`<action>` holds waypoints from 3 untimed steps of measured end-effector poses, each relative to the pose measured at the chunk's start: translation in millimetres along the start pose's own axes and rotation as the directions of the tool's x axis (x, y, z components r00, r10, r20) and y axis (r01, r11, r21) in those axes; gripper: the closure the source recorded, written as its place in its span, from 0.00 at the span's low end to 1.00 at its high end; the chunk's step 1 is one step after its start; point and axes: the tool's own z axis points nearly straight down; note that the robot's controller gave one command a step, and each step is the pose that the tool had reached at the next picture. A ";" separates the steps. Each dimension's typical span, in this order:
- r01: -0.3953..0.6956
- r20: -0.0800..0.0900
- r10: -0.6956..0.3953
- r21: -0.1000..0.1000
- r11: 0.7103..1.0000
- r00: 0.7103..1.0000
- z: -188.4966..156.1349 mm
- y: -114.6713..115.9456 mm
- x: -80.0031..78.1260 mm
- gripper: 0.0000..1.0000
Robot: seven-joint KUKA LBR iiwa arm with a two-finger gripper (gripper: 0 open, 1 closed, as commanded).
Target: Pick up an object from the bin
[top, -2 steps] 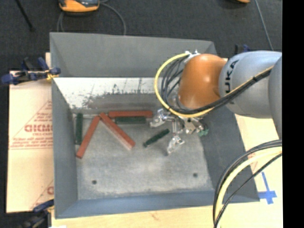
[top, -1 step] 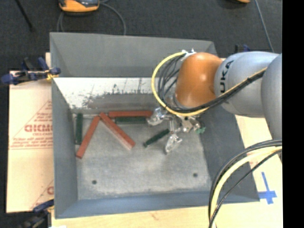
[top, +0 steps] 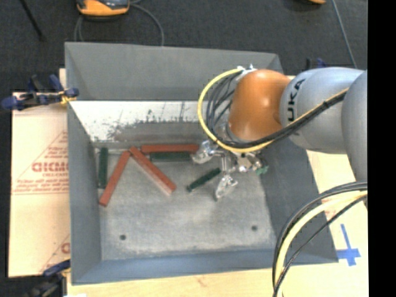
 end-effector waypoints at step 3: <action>-0.019 -0.005 0.019 -0.002 1.000 1.000 -5.8 -4.4 -3.3 1.00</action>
Offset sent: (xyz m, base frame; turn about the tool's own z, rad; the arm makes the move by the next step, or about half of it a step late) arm 0.0000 0.0000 0.0000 0.0000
